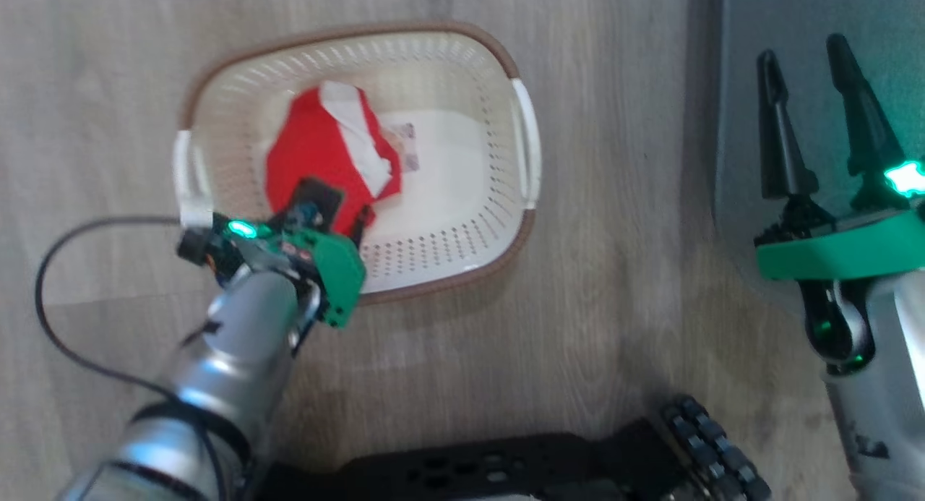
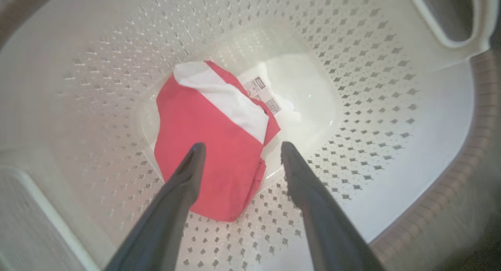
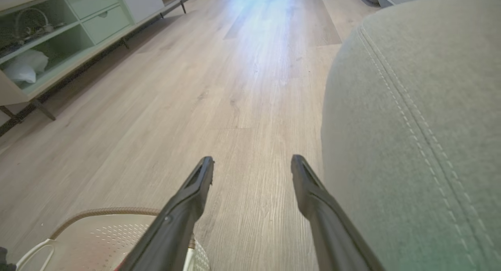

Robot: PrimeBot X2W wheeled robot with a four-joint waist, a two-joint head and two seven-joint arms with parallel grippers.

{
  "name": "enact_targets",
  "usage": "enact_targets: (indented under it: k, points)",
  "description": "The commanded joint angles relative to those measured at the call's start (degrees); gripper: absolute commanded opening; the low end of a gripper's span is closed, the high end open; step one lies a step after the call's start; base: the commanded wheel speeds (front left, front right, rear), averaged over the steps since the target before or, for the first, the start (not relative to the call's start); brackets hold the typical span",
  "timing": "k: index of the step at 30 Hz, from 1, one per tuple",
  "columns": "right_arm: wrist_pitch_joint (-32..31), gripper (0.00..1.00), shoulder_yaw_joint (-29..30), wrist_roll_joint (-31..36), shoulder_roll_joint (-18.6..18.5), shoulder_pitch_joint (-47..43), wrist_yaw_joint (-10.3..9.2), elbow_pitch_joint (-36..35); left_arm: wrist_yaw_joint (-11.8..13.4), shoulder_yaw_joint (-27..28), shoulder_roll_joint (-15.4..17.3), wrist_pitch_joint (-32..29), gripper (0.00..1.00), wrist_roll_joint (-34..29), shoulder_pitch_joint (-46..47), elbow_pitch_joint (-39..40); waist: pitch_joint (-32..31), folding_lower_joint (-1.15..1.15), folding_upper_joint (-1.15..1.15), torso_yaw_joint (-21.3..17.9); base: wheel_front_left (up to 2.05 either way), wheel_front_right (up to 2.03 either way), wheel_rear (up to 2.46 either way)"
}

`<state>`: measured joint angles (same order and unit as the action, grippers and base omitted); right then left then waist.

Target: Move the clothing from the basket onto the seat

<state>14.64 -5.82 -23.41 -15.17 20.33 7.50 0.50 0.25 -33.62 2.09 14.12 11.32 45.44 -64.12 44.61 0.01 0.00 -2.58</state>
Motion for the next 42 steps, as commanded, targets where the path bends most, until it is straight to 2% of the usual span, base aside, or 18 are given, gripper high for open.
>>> enact_targets:
  k: [1,10,16,27,33,39,40,41,42]
  points:
    - [0.36,1.0,-0.92,-0.16,0.23,-0.65,-0.01,-1.14,0.52,0.33,0.78,-0.18,1.0,0.35,1.12,-1.1,3.13,-0.01,0.0,-2.81,0.0,0.0,0.0]
    - [0.36,1.0,-3.06,-0.62,3.09,2.19,-0.01,-0.52,2.52,-2.26,1.35,-6.62,1.0,0.1,9.87,-8.67,8.43,-0.01,0.0,-6.44,0.0,0.0,0.0]
    - [0.36,1.0,-4.04,-0.44,4.14,3.63,-0.01,-0.32,2.76,-3.63,3.22,-14.91,1.0,-0.62,13.33,-9.65,11.71,-0.01,0.0,-8.23,0.0,0.0,0.0]
    - [0.36,1.0,-4.38,1.14,4.08,3.76,-0.01,-3.06,6.23,-6.98,6.09,-25.54,1.0,-3.27,16.82,-9.81,16.24,-0.01,0.0,-9.07,0.0,0.0,0.0]
    - [0.36,1.0,-4.78,1.49,4.43,3.11,-0.01,-3.45,7.08,-7.38,5.9,-26.88,1.0,-2.9,16.99,-9.82,17.15,-0.01,0.0,-9.09,0.0,0.0,0.0]
    - [0.36,1.0,-4.96,1.57,4.63,3.01,-0.01,-3.54,6.75,-7.81,5.54,-27.03,1.0,-2.56,17.16,-9.83,17.54,-0.01,0.0,-9.26,0.0,0.0,0.0]
    - [0.36,1.0,-4.99,1.56,4.67,3.05,-0.01,-3.5,6.29,-7.85,5.49,-27.4,0.92,-2.37,17.12,-9.83,17.57,-0.01,0.0,-9.28,0.0,0.0,0.0]
    - [0.36,1.0,-5.01,1.54,4.71,3.12,-0.01,-3.45,5.77,-7.83,5.41,-27.67,0.11,-2.12,17.13,-9.83,17.59,-0.01,0.0,-9.29,0.0,0.0,0.0]
    - [0.36,1.0,-5.04,1.54,4.72,3.23,-0.01,-3.35,5.3,-7.86,5.29,-27.87,0.0,-1.92,17.11,-9.83,17.57,-0.01,0.0,-9.27,0.0,0.0,0.0]
